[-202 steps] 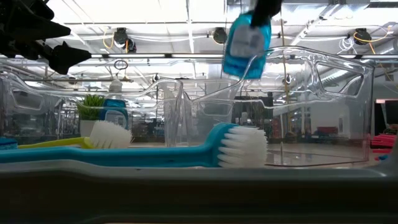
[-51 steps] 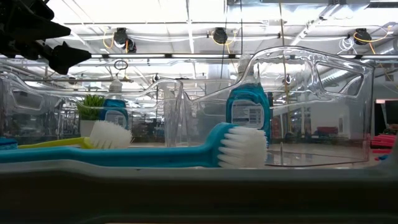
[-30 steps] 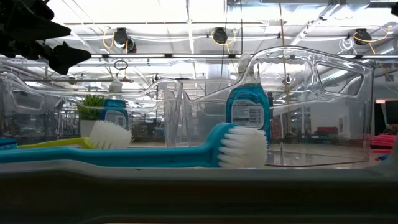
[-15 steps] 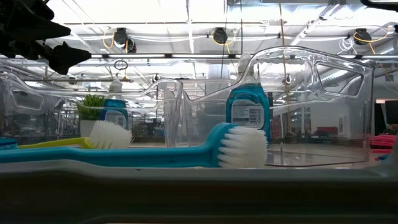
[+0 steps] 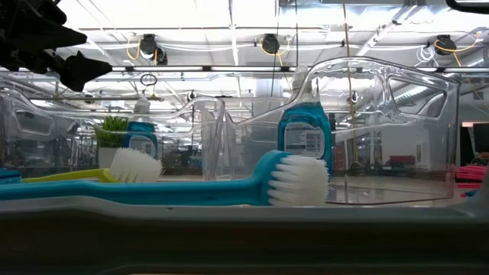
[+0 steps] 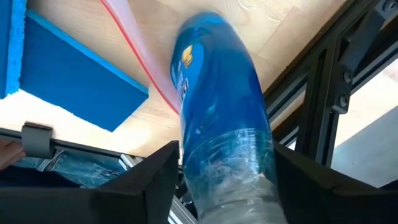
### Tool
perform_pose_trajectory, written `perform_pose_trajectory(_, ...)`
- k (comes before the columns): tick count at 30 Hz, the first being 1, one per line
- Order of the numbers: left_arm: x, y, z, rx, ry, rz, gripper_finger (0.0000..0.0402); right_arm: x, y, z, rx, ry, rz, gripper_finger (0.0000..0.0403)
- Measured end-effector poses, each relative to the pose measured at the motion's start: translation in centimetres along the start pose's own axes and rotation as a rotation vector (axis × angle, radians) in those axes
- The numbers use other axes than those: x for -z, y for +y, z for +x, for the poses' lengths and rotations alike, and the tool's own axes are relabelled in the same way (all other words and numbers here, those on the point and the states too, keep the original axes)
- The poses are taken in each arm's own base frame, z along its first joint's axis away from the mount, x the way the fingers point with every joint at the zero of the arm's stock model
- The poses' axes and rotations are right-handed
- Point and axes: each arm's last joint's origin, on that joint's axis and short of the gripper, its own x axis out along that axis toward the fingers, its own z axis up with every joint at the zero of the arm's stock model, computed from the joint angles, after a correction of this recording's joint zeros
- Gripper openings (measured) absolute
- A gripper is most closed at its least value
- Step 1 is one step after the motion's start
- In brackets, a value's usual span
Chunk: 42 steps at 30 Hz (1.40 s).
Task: Pick & Place Kitchen Sink Supplies
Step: Put the blue soap dispenser into the right transparent bin
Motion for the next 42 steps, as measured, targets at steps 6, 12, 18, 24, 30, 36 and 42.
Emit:
perform_pose_trajectory(6, 0.0, 0.0, 0.0, 0.000, -0.001, 0.000, 0.0361, 0.0, 0.0, 0.0, 0.001, -0.003, -0.035, 0.0165)
perform_pose_trajectory(12, 0.0, 0.0, 0.0, 0.000, 0.000, 0.000, 0.0361, 0.0, 0.0, 0.0, 0.003, -0.010, -0.090, 0.0179)
perform_pose_trajectory(18, 0.0, 0.0, 0.0, 0.000, 0.000, 0.000, 0.0361, -0.3, -0.4, -0.1, 0.034, -0.073, -0.204, 0.0168)
perform_pose_trajectory(24, 0.0, 0.0, 0.0, 0.000, -0.001, 0.000, 0.0361, -0.8, -1.4, -0.5, 0.107, -0.225, -0.229, 0.0160)
perform_pose_trajectory(30, 0.0, 0.0, 0.0, 0.000, 0.000, 0.000, 0.0361, -1.1, -2.5, -1.4, 0.102, -0.403, -0.203, 0.0159)
perform_pose_trajectory(36, 0.0, 0.0, 0.0, 0.000, 0.000, 0.000, 0.0361, -1.4, -3.3, -2.3, 0.050, -0.574, -0.190, 0.0160)
perform_pose_trajectory(42, 0.0, 0.0, 0.0, 0.000, 0.000, 0.000, 0.0361, -1.5, -4.2, -3.1, 0.043, -0.676, -0.194, 0.0160)
